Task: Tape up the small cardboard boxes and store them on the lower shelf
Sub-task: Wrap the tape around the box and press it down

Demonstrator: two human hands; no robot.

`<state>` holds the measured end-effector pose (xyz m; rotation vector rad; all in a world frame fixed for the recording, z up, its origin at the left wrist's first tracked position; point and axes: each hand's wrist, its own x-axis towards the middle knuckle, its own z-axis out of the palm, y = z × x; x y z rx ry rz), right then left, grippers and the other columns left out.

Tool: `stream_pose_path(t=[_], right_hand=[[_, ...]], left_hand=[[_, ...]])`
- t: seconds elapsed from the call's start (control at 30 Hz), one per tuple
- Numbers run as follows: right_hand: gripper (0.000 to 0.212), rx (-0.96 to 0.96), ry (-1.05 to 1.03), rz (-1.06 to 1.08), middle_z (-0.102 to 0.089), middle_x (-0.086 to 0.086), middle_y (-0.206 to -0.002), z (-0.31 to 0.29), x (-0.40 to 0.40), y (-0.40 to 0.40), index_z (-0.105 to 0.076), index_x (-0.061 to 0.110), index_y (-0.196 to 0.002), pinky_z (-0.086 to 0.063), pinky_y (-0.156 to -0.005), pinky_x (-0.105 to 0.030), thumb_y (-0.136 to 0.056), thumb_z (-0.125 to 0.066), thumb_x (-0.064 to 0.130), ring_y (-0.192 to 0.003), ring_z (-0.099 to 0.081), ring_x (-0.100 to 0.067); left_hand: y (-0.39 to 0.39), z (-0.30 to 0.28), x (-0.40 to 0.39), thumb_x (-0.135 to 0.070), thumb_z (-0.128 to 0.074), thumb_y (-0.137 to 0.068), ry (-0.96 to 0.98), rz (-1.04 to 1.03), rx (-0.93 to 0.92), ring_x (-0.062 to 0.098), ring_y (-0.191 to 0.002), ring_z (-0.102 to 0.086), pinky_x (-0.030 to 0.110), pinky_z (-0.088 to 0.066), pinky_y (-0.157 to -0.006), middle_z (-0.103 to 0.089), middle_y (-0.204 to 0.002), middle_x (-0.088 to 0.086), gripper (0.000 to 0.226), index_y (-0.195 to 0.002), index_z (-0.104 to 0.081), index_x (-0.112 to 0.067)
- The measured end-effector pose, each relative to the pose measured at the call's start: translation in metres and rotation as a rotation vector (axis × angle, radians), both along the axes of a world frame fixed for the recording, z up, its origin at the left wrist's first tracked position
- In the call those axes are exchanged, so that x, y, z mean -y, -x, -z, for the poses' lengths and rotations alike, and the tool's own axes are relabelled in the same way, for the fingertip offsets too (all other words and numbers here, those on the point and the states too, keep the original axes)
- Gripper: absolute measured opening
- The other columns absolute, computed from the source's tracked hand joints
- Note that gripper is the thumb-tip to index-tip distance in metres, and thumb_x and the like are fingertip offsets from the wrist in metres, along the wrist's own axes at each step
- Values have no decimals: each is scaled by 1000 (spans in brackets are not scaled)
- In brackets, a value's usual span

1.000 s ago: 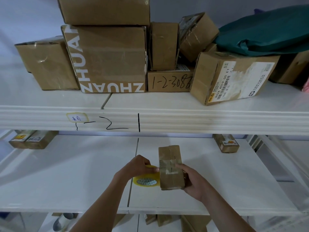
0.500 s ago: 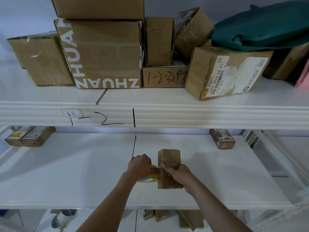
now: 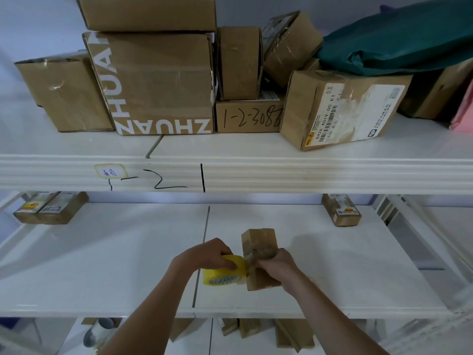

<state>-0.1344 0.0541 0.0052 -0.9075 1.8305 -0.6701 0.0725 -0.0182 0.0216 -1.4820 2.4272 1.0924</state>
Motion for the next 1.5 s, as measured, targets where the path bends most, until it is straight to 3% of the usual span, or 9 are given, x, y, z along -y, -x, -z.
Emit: stream_pose_path(t=[0.13, 0.37, 0.57, 0.9, 1.0, 1.2, 1.33, 1.43, 1.5], right_hand=[[69, 35, -9, -38, -70, -1, -107, 3, -2, 8, -64, 15, -115, -59, -87, -40, -60, -92, 45, -99, -66, -19], [63, 69, -14, -19, -69, -2, -108, 3, -5, 18, -62, 15, -115, -56, -84, -38, -66, -91, 44, -100, -64, -21], [56, 107, 33, -30, -73, 2, -100, -8, -7, 19, -66, 20, -105, -54, -65, -26, -61, -93, 42, -93, -68, -15], [48, 246, 50, -125, -76, 3, -106, -17, -8, 19, -65, 23, -114, -58, -78, -31, -73, -87, 35, -100, -70, -16], [46, 312, 51, -171, -78, 2, -107, -18, -9, 22, -67, 20, -122, -59, -90, -36, -79, -83, 28, -104, -71, -19], [45, 432, 65, -202, -77, -2, -111, -17, -11, 21, -62, 17, -128, -58, -86, -32, -86, -76, 20, -106, -72, -22], [47, 571, 44, -92, -72, -14, -121, -11, -9, 16, -52, 9, -136, -58, -89, -38, -92, -70, 9, -111, -69, -32], [43, 602, 34, -100, -72, -11, -123, -8, -10, 11, -56, 10, -137, -54, -92, -38, -96, -67, 19, -116, -66, -30], [50, 516, 14, -168, -75, 0, -117, -11, -12, 4, -60, 21, -131, -55, -89, -33, -88, -75, 42, -112, -68, -20]], left_hand=[[-6, 4, 0, -51, -76, -84, 24, -50, -47, 14, -77, -64, 26, -50, -71, -69, -84, 0, 41, -95, -77, -12], [0, 4, 4, -60, -81, -72, 108, -145, -72, 15, -79, -69, 24, -53, -69, -73, -86, 2, 44, -88, -78, -19], [-6, 16, 5, -75, -75, -68, 226, -227, 57, 11, -72, -60, 20, -45, -63, -67, -78, -2, 64, -86, -76, -13], [-9, 16, 7, -70, -73, -74, 151, -191, -8, 11, -81, -69, 20, -55, -74, -74, -93, -1, 61, -100, -78, -15], [-7, 13, 9, -69, -76, -72, 110, -179, -30, 9, -79, -69, 20, -55, -71, -72, -88, -5, 56, -96, -78, -19], [-5, 11, 11, -60, -79, -73, 41, -139, -98, 12, -81, -71, 28, -58, -78, -73, -84, -6, 29, -80, -73, -32], [-5, 9, 10, -58, -79, -71, 7, -150, -154, 13, -80, -71, 26, -55, -72, -72, -81, -6, 27, -76, -74, -31], [-3, 7, 10, -58, -80, -72, 32, -167, -145, 12, -79, -70, 23, -53, -69, -72, -81, -6, 30, -78, -74, -30], [1, 7, 10, -58, -80, -74, 73, -175, -127, 11, -75, -69, 21, -53, -65, -71, -79, -5, 32, -80, -75, -27]])
